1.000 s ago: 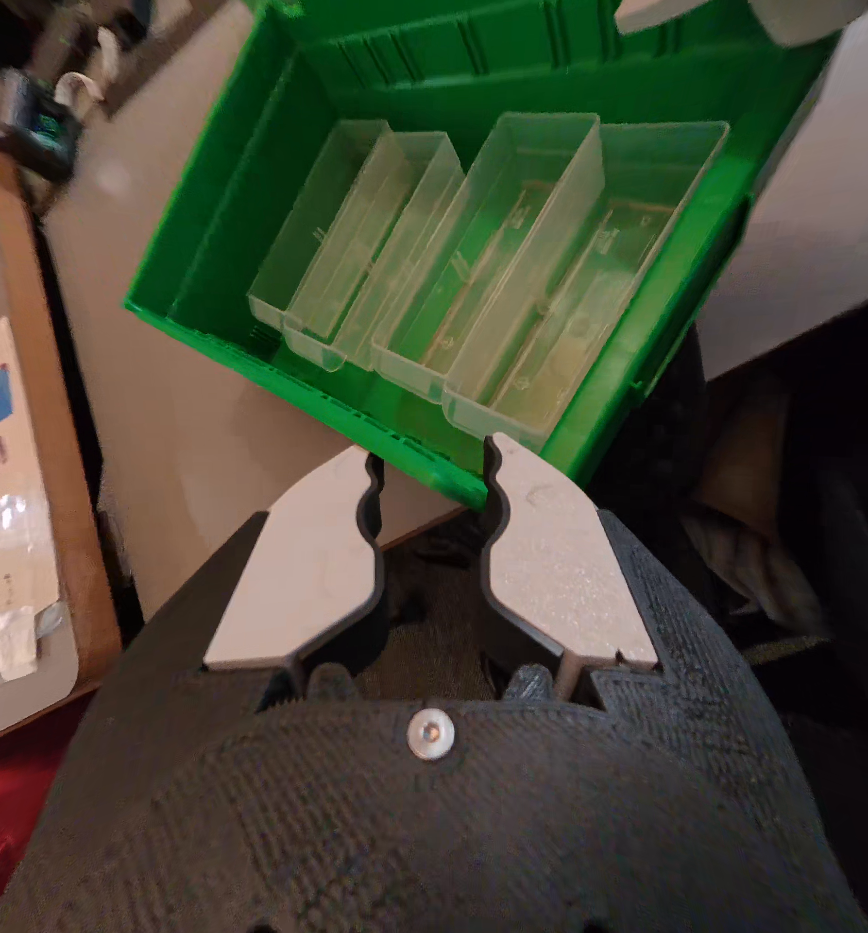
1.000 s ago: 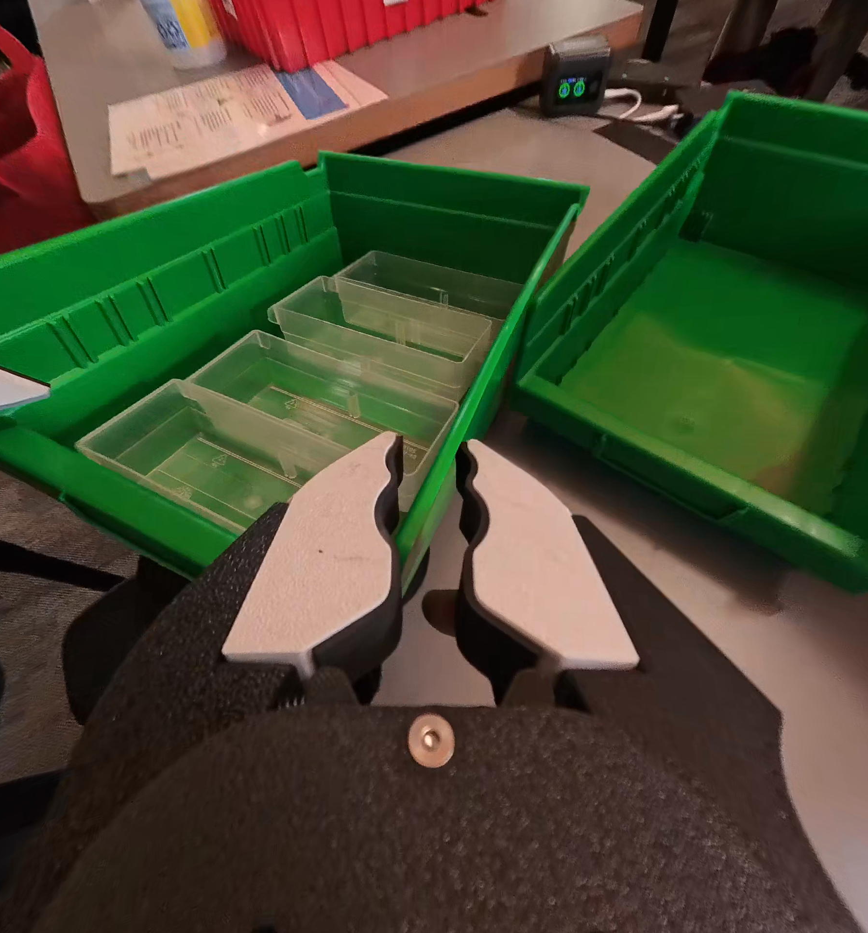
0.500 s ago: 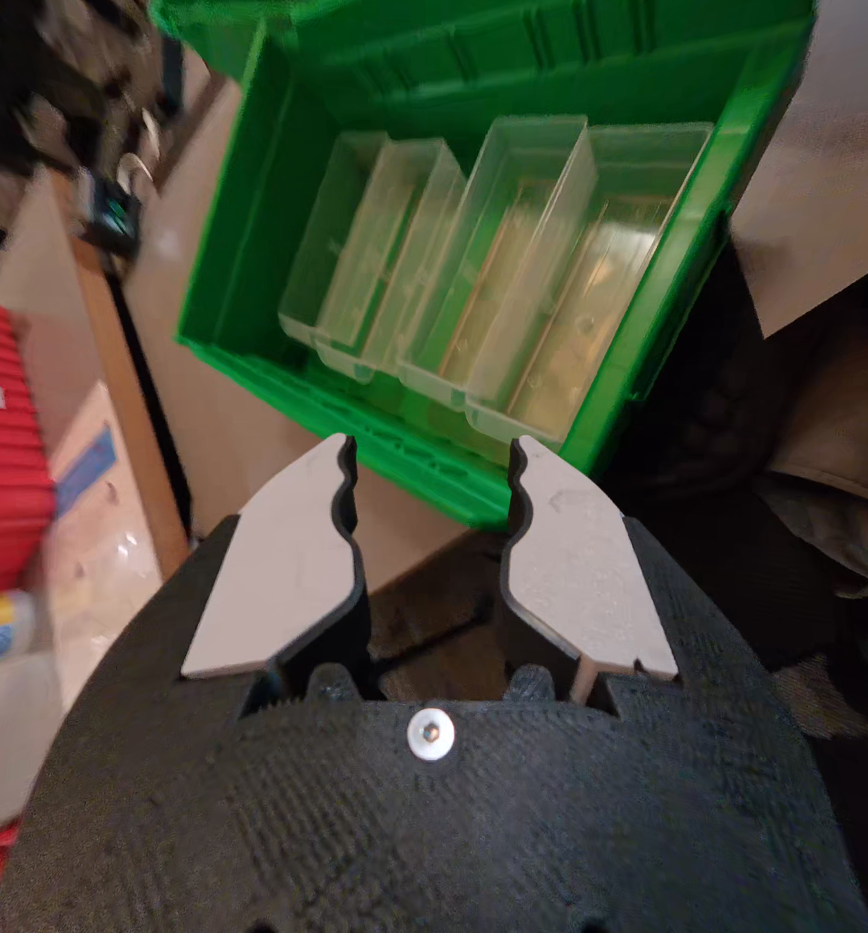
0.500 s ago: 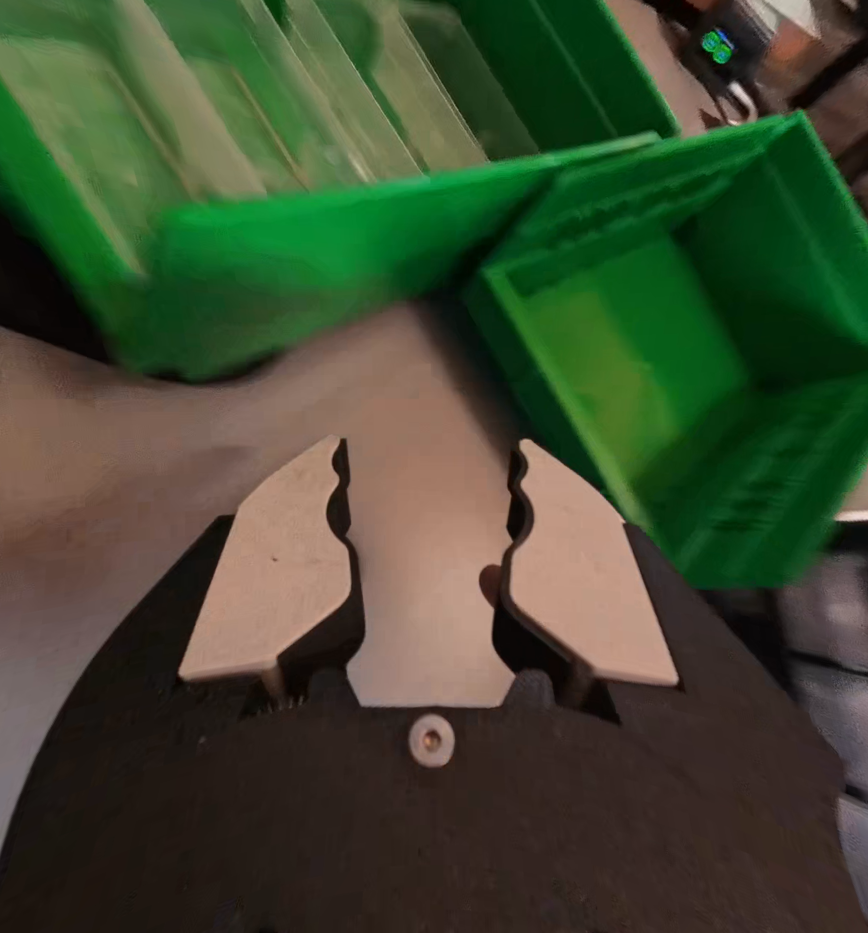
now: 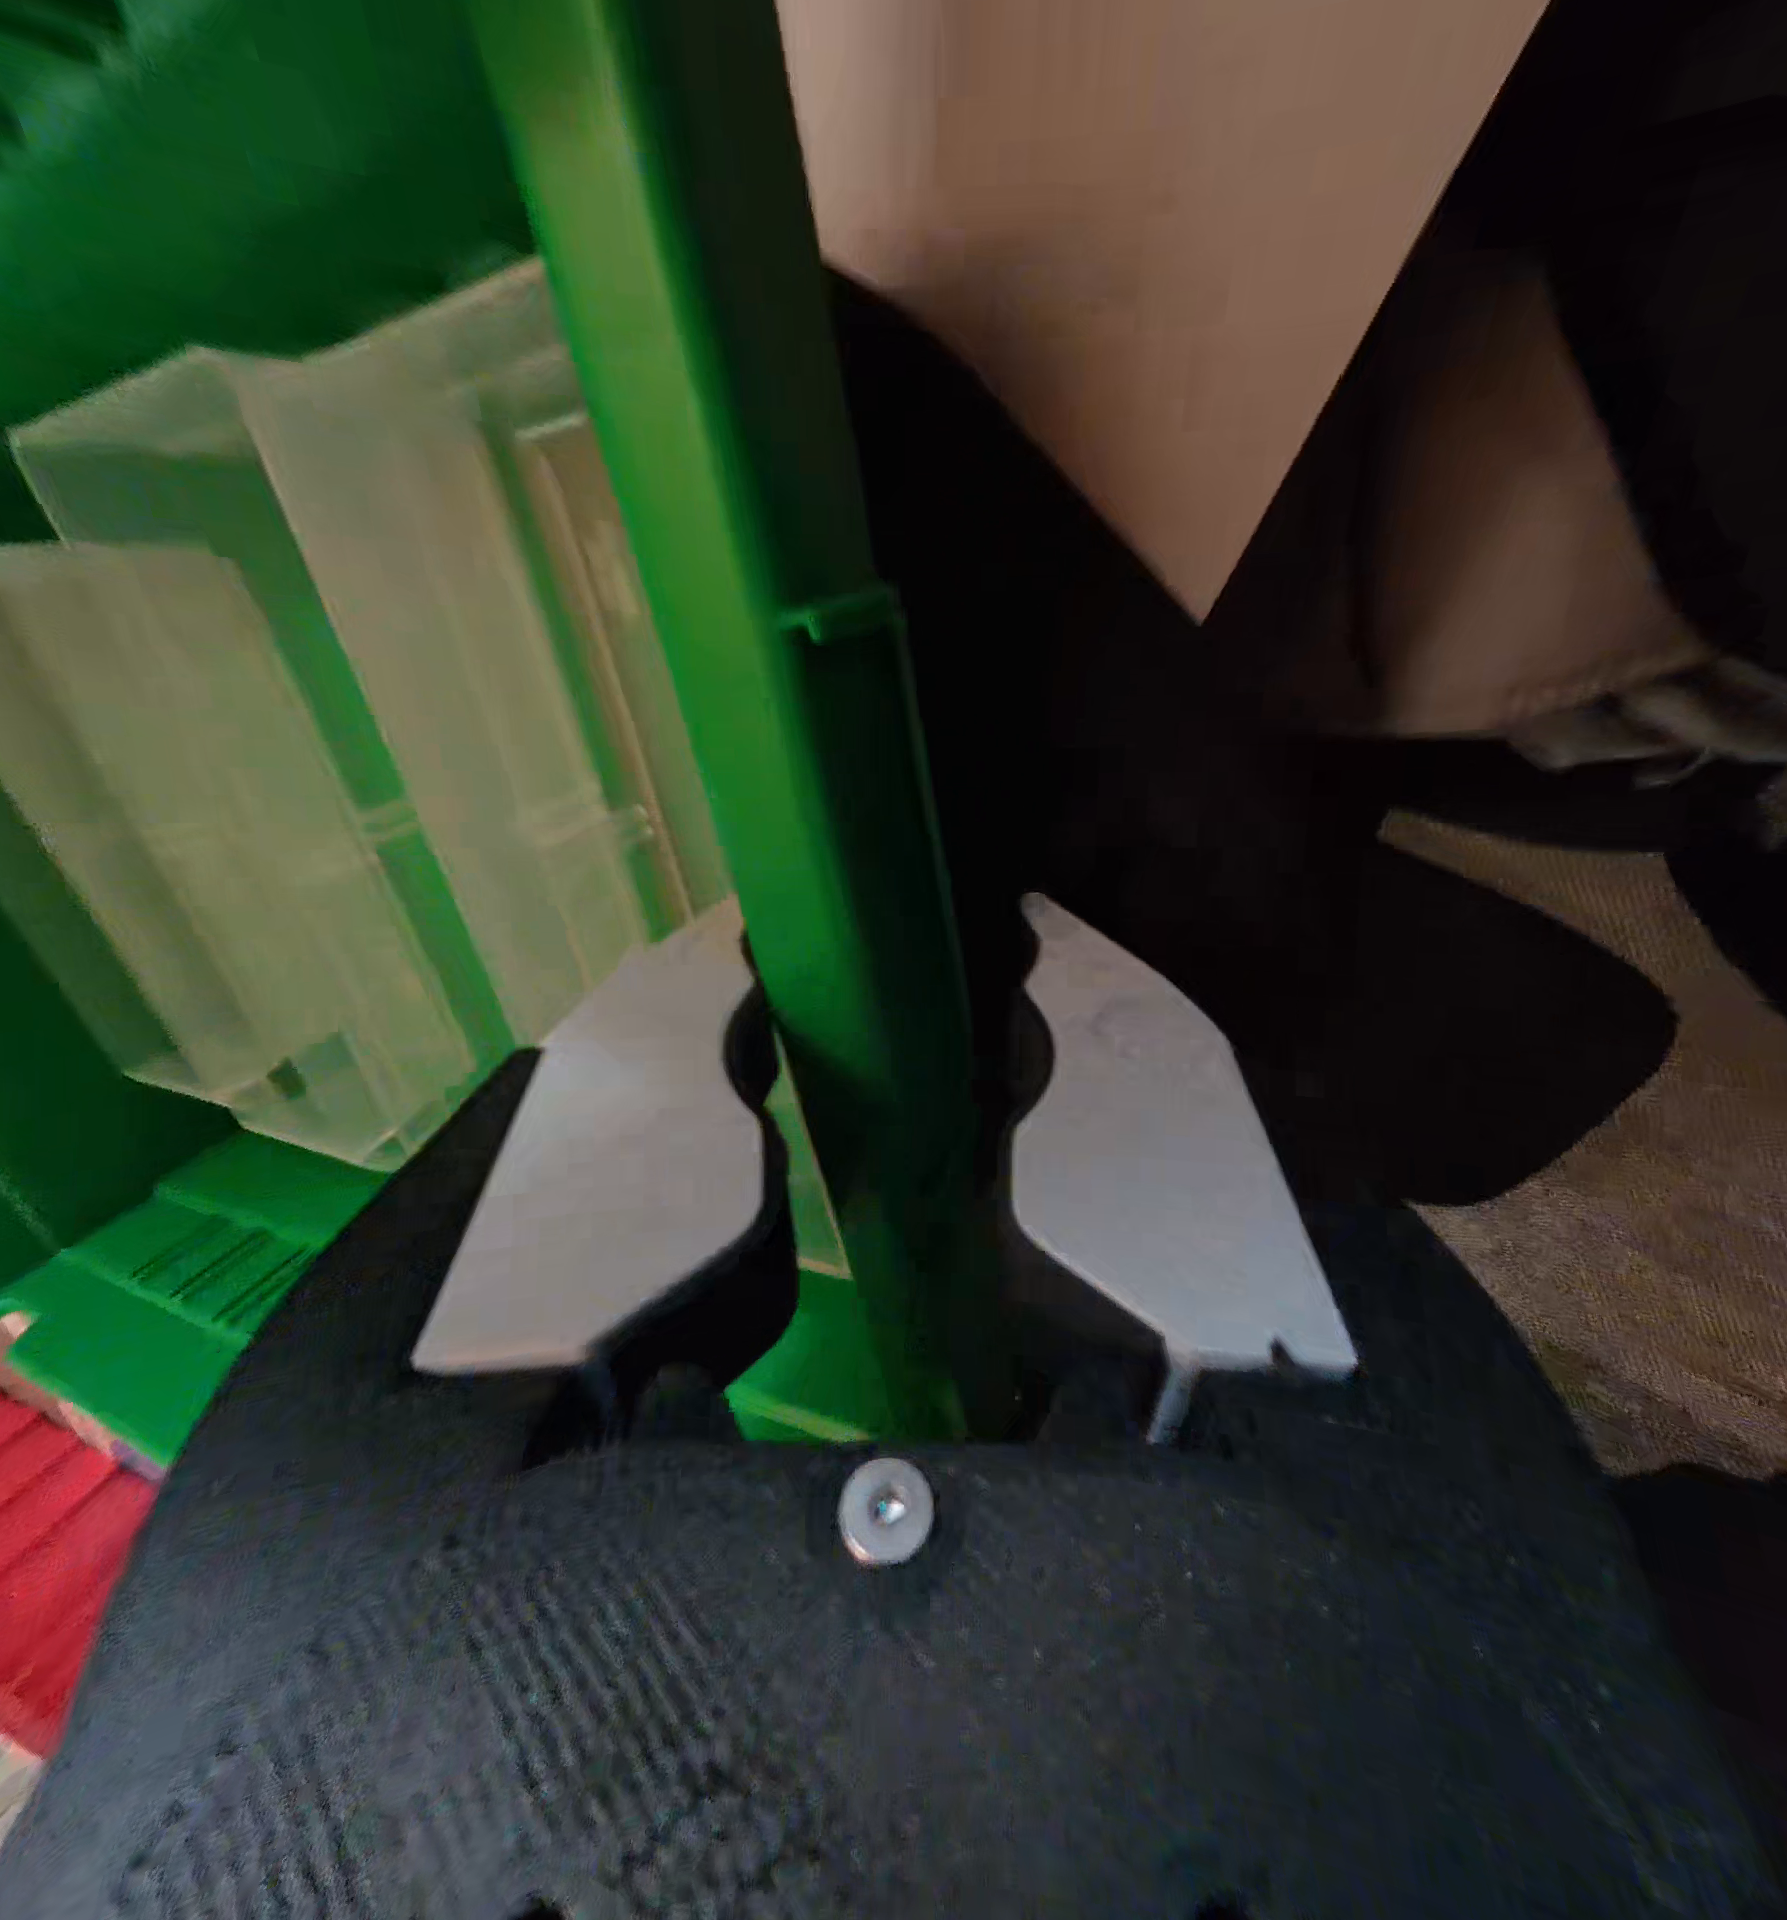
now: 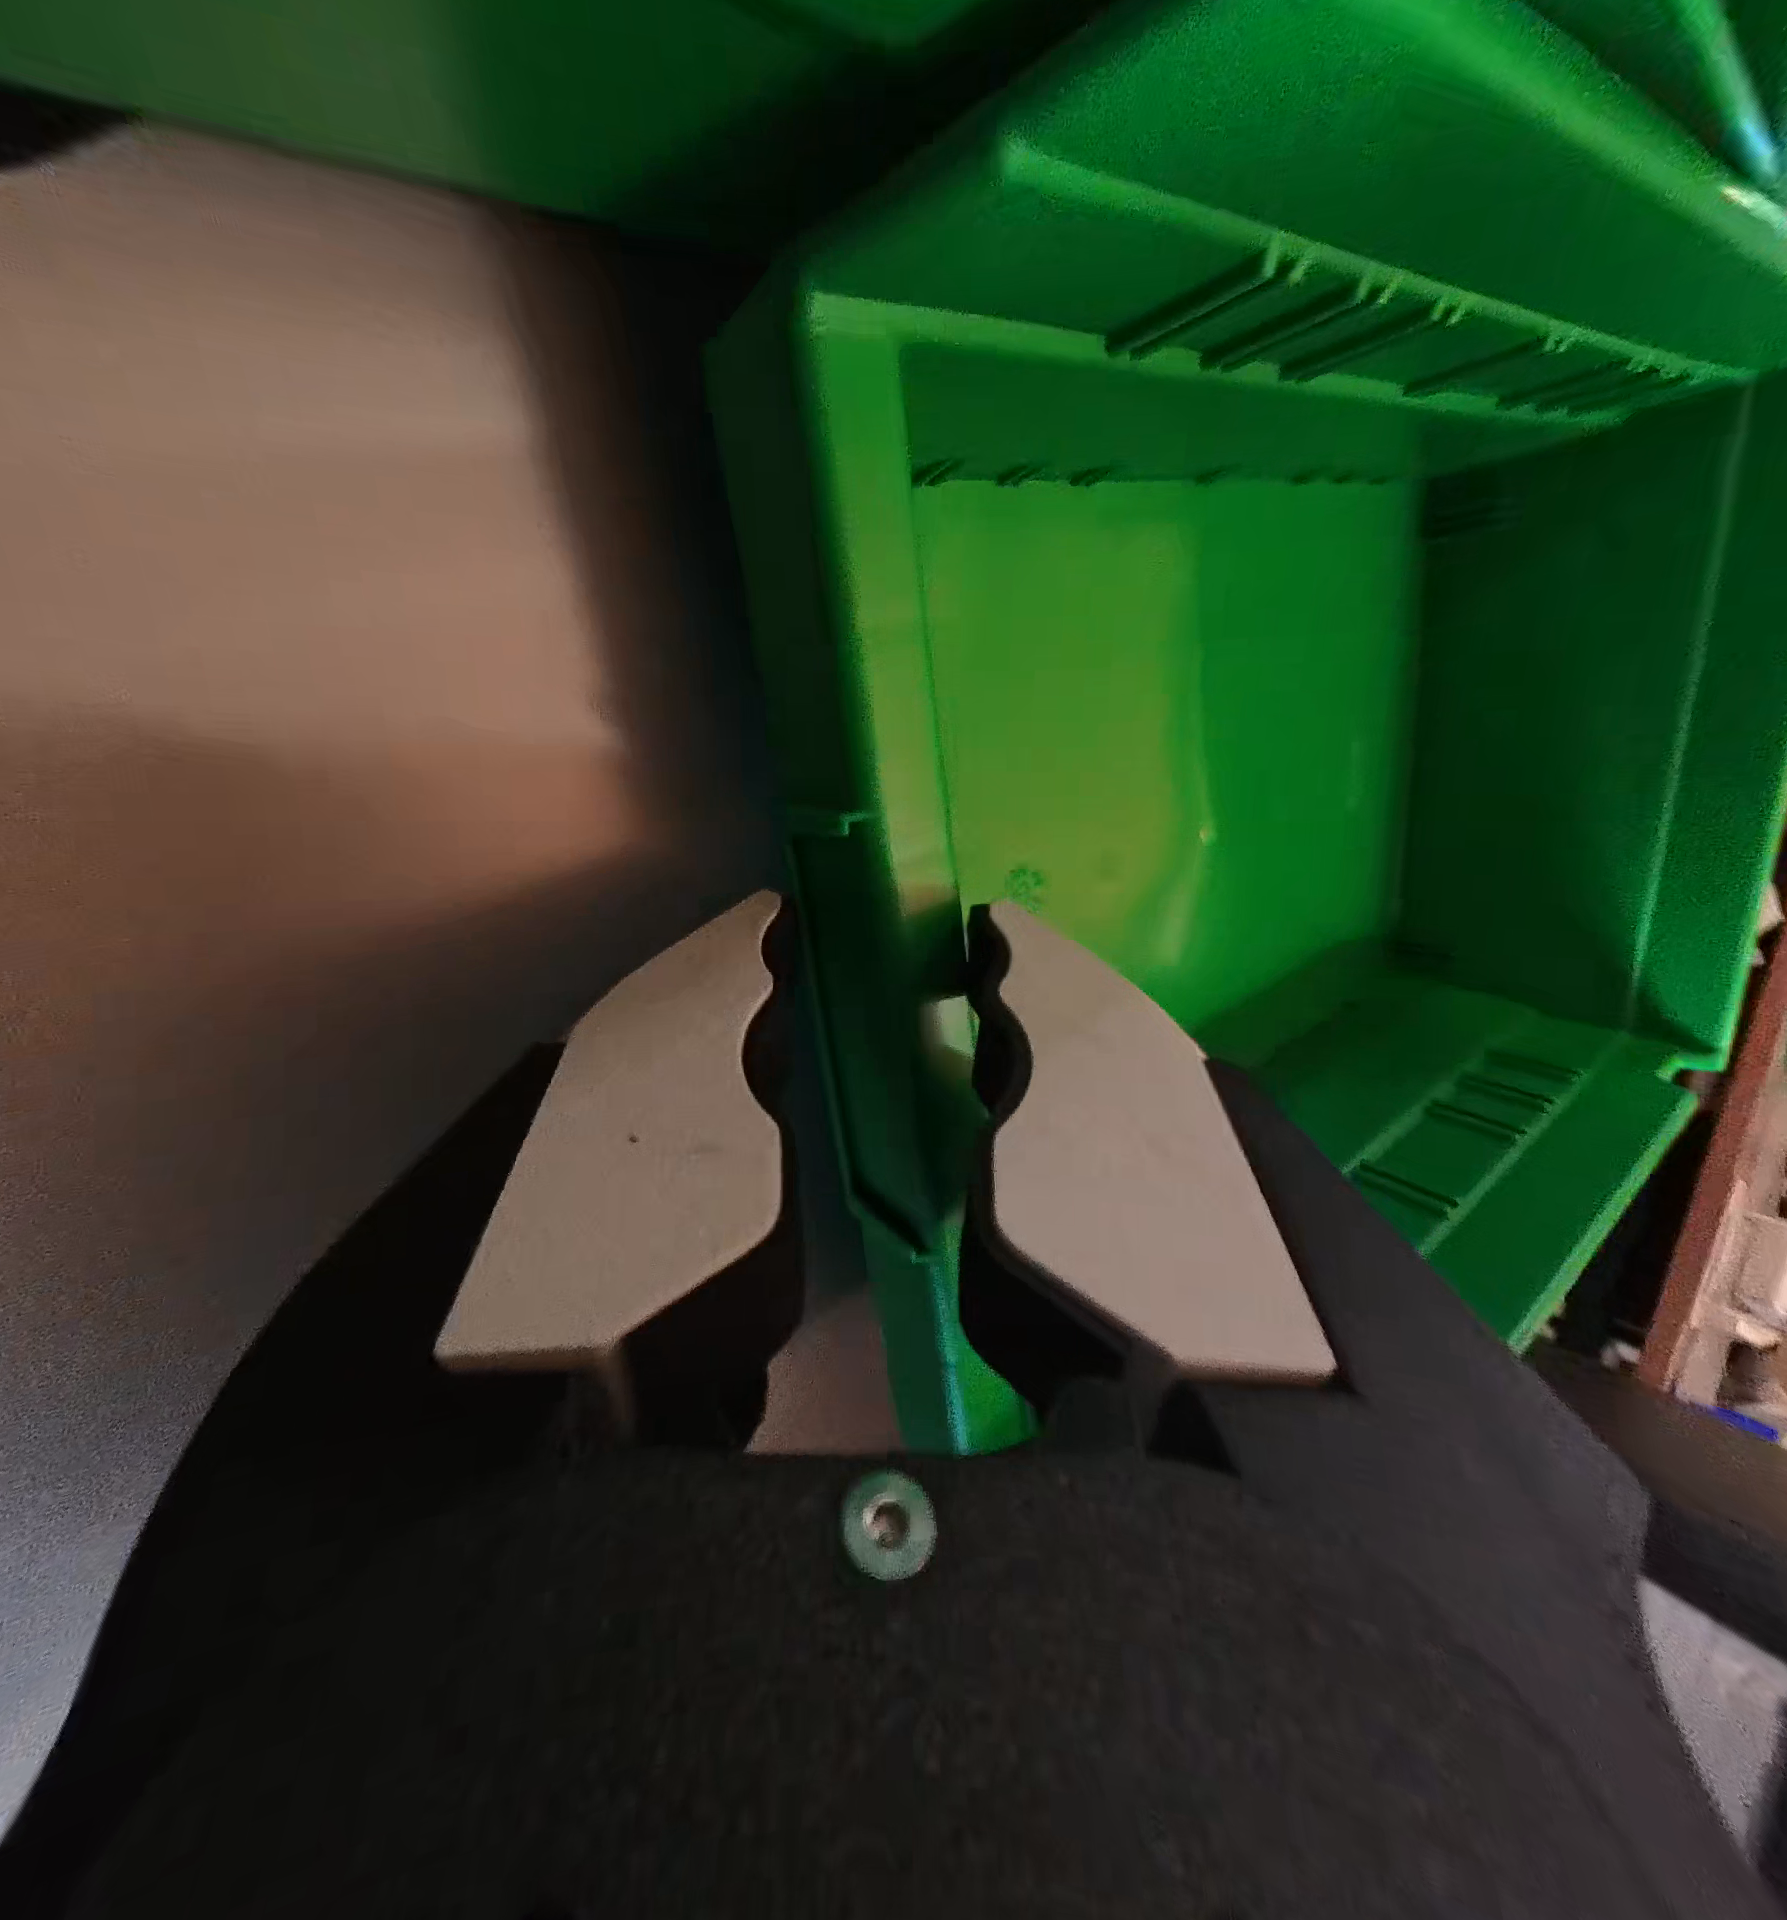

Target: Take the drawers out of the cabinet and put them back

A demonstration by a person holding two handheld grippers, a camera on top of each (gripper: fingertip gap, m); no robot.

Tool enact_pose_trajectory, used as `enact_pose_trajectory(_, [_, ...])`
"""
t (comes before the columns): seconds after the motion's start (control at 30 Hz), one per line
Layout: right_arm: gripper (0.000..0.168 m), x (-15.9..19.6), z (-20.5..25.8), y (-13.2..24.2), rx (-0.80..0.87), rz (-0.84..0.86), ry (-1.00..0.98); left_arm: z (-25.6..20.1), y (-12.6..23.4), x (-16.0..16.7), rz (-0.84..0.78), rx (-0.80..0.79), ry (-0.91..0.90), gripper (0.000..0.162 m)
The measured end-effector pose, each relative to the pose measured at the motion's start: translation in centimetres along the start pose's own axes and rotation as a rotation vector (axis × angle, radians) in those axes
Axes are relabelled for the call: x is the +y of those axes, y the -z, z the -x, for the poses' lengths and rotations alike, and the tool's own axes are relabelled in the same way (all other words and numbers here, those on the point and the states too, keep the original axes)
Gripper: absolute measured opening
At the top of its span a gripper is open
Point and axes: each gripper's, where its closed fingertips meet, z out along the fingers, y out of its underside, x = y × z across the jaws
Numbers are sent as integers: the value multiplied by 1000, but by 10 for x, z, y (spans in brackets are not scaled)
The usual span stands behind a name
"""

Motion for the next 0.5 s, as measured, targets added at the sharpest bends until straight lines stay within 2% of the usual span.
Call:
enact_pose_trajectory(0.03, [31,1,12,10,-37,4,13,2,-3,4,17,-7,1,33])
enact_pose_trajectory(0.27, [28,14,111,93,-235,-2,11,-1,-1,16,-9,42,41,29])
enact_pose_trajectory(0.5, [30,35,179,178,-271,-21,-149,14,-2,19,-7,44,38,30])
